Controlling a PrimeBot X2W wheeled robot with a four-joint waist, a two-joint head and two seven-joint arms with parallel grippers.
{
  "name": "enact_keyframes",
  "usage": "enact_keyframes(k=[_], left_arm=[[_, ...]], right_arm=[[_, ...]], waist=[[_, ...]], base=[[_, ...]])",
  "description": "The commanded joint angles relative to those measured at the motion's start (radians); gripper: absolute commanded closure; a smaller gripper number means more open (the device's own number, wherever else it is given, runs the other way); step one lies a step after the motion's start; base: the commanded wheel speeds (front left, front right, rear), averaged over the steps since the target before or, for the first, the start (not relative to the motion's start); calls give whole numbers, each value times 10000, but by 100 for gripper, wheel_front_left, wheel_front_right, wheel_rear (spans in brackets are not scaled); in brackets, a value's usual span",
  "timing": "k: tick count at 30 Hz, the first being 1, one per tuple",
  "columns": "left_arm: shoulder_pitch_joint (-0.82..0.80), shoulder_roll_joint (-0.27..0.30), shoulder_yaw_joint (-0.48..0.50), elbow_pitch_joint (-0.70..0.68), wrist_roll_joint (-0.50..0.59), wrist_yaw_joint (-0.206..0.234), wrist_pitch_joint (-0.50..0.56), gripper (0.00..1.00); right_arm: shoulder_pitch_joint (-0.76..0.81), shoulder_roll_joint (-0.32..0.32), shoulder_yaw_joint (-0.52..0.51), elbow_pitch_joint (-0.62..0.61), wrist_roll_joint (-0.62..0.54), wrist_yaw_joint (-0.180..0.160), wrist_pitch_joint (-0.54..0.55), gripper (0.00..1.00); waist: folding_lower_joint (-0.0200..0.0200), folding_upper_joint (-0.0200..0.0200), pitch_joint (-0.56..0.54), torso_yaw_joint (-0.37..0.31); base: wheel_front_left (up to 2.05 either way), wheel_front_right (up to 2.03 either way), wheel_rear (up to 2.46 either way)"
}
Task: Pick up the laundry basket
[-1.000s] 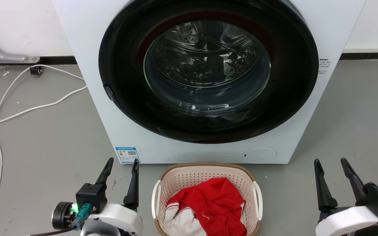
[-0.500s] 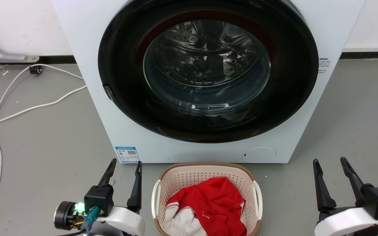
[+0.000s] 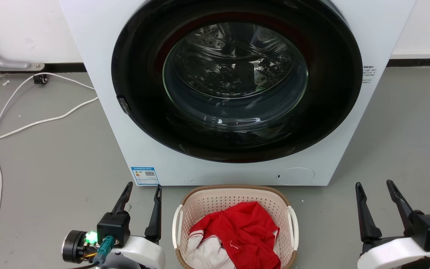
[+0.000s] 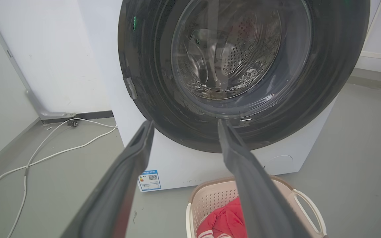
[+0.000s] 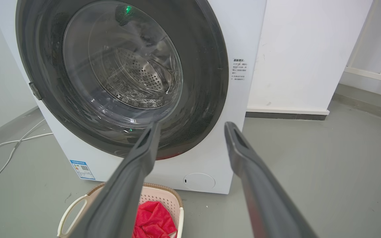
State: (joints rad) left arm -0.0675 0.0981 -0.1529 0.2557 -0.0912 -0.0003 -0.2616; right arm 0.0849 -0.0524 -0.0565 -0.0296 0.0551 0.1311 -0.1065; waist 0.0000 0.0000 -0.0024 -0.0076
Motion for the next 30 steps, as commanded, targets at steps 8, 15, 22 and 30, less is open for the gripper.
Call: enact_keyframes(k=[8,15,22,30], left_arm=[[-31,-9,87,31,25,17,-51,0],[-153,-16,178,35,20,139,-51,0],[-685,-71,183,318,-204,-57,-40,0],[-2161,-38,151,1326,-522,-400,350,0]], right_arm=[[67,41,7,53,34,-7,-84,0],[-96,41,-23,126,167,-7,15,0],[-583,38,-211,278,216,-7,201,0],[-1691,35,-433,908,159,-7,406,0]], waist=[[0,0,2,-17],[0,0,139,-71],[0,0,644,-114],[0,0,1665,-212]], base=[[0,0,0],[0,0,0],[0,0,0],[0,0,0]])
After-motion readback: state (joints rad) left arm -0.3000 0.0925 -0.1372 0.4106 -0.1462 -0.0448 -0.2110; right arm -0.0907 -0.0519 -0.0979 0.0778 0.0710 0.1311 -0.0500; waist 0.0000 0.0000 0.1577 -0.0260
